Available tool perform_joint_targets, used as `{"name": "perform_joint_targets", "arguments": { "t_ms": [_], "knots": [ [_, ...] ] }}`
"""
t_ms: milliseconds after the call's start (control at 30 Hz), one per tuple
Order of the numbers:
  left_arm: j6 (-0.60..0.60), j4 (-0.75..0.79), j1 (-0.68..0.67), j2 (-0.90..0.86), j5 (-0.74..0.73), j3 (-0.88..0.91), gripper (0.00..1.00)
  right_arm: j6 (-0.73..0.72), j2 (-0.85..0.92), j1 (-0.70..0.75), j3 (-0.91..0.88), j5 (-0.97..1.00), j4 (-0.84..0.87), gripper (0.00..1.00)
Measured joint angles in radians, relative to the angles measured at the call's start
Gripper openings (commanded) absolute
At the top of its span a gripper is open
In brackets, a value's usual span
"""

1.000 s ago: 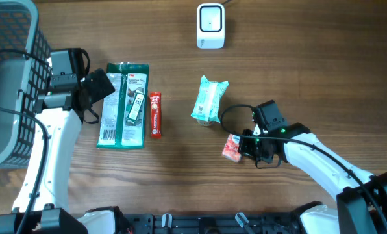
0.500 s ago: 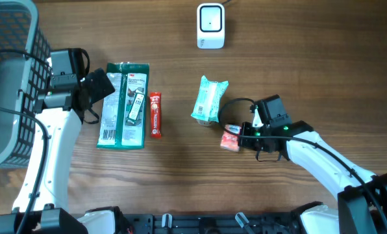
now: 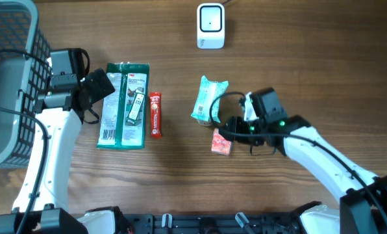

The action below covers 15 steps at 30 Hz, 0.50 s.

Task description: Scan the item barcode

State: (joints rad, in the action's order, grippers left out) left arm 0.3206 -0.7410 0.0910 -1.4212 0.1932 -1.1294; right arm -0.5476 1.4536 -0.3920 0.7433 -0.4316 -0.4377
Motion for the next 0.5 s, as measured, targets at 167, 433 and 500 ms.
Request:
{"name": "perform_joint_targets", "arguments": {
  "t_ms": [167,433,500],
  "knots": [
    [0.000,0.000,0.000,0.000,0.000,0.000,1.00,0.043,-0.002,0.000,0.204,0.002,-0.132,0.64],
    [0.000,-0.001,0.000,0.000,0.000,0.000,1.00,0.059,-0.011,0.000,0.284,0.026,-0.086,0.56],
    [0.000,0.000,0.000,0.000,0.000,0.000,1.00,0.064,-0.005,0.000,0.284,0.033,-0.050,0.54]
  ]
}}
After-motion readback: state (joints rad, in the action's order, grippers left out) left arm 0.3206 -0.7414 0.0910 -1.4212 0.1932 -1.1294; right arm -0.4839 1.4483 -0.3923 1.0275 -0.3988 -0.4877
